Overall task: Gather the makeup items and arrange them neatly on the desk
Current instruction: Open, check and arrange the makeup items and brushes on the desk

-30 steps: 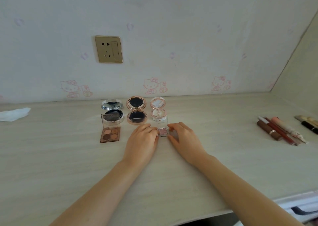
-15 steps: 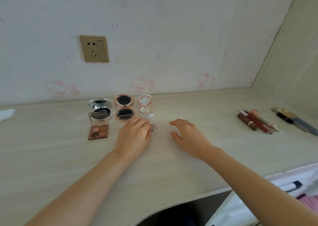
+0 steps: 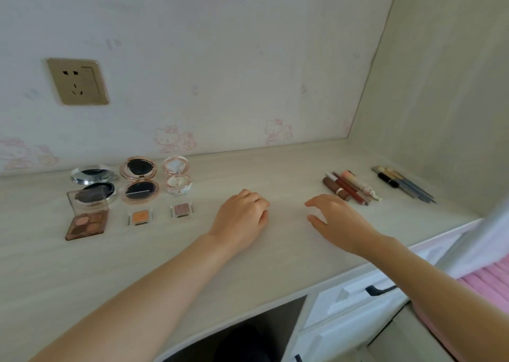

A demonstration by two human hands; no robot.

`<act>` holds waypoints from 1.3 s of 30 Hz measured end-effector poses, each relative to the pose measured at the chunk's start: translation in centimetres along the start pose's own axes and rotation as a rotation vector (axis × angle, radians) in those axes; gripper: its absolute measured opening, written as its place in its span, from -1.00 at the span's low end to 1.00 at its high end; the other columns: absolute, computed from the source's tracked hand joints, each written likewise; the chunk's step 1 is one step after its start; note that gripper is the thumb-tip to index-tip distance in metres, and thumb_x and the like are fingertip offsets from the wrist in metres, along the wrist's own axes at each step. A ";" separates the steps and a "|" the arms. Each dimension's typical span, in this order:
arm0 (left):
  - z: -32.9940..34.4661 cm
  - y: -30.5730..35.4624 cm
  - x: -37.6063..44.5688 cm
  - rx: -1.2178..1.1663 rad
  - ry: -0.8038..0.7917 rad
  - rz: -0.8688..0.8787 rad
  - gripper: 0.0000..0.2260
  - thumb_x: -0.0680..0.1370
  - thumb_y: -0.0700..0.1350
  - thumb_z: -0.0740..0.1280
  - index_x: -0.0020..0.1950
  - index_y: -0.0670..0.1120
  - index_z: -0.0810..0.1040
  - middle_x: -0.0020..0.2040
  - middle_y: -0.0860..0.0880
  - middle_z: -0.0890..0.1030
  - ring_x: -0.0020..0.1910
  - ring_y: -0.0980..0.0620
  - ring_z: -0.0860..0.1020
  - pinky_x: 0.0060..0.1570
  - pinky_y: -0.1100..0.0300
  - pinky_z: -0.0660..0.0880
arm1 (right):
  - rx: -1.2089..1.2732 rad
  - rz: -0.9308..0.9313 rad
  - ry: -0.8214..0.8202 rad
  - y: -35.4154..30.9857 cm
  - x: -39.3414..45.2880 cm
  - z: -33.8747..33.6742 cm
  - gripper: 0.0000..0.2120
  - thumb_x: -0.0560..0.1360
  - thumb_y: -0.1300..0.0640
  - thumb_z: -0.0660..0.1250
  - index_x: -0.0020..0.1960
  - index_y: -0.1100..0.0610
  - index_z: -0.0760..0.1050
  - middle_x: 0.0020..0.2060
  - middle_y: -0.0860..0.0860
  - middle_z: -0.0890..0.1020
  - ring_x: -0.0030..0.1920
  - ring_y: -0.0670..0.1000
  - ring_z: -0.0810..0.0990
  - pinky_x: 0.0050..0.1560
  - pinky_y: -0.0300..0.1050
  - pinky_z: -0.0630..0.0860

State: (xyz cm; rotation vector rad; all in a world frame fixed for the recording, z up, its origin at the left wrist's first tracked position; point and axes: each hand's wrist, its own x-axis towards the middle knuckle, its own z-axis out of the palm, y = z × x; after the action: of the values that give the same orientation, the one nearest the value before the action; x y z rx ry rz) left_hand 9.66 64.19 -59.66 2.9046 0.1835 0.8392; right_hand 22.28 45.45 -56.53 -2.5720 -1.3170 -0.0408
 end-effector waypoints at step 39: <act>10.5 8.1 16.2 -0.454 -0.279 -0.464 -0.74 0.57 0.03 0.22 0.05 -0.14 0.53 0.05 -0.17 0.56 0.08 -0.15 0.50 0.04 0.00 0.48 | -0.063 0.217 0.148 9.9 3.9 0.0 -0.73 0.59 0.09 0.22 0.22 0.16 0.52 0.47 -0.07 0.27 0.37 0.12 0.24 0.36 -0.05 0.27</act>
State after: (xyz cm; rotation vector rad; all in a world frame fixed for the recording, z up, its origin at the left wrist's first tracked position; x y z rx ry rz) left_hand 29.62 57.79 -58.84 2.3720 0.5355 0.3376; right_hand 32.49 43.03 -58.03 -2.6900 -0.9946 -0.2315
